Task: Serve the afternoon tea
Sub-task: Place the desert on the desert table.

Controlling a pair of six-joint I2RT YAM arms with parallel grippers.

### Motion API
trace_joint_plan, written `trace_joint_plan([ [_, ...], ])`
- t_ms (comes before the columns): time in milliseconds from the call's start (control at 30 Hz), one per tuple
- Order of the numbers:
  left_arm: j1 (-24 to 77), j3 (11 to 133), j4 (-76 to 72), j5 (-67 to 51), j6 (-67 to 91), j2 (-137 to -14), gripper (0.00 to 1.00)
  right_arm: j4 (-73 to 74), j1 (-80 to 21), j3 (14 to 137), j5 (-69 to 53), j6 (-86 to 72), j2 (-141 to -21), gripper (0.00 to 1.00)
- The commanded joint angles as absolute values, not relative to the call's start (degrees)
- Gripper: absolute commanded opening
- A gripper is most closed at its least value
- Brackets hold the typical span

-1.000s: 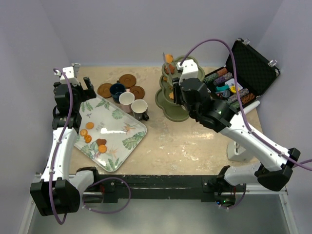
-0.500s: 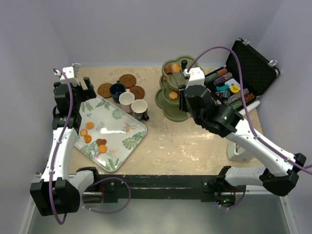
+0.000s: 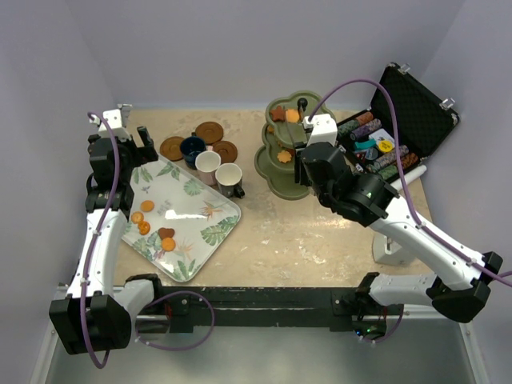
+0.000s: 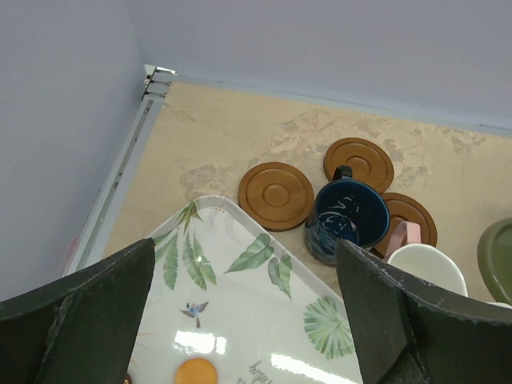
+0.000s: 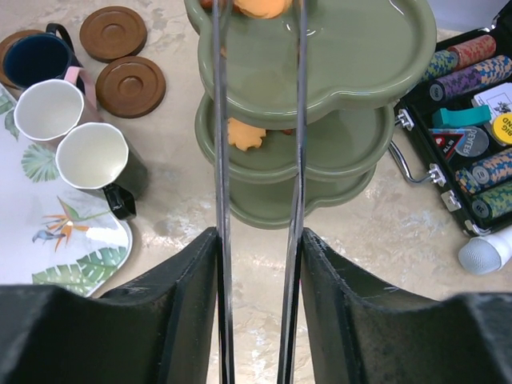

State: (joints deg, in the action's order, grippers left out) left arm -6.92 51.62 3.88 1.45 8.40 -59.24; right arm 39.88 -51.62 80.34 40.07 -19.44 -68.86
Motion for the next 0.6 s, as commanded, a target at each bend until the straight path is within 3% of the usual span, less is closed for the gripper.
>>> trace_joint_plan([
  [0,-6.5,51.68,0.97,0.62,9.41,-58.62,0.99,38.41,-51.42,81.47,42.8,-19.78,-67.94,0.47],
  [233,-6.59,51.68,0.97,0.61,9.32,-58.45,0.99,38.06,-51.42,82.0,42.63,-19.34,-67.68,0.49],
  [567,-6.59,51.68,0.97,0.88,9.32,-58.54,0.99,33.93,-51.59,81.82,36.05,-13.81,-66.71,0.42],
])
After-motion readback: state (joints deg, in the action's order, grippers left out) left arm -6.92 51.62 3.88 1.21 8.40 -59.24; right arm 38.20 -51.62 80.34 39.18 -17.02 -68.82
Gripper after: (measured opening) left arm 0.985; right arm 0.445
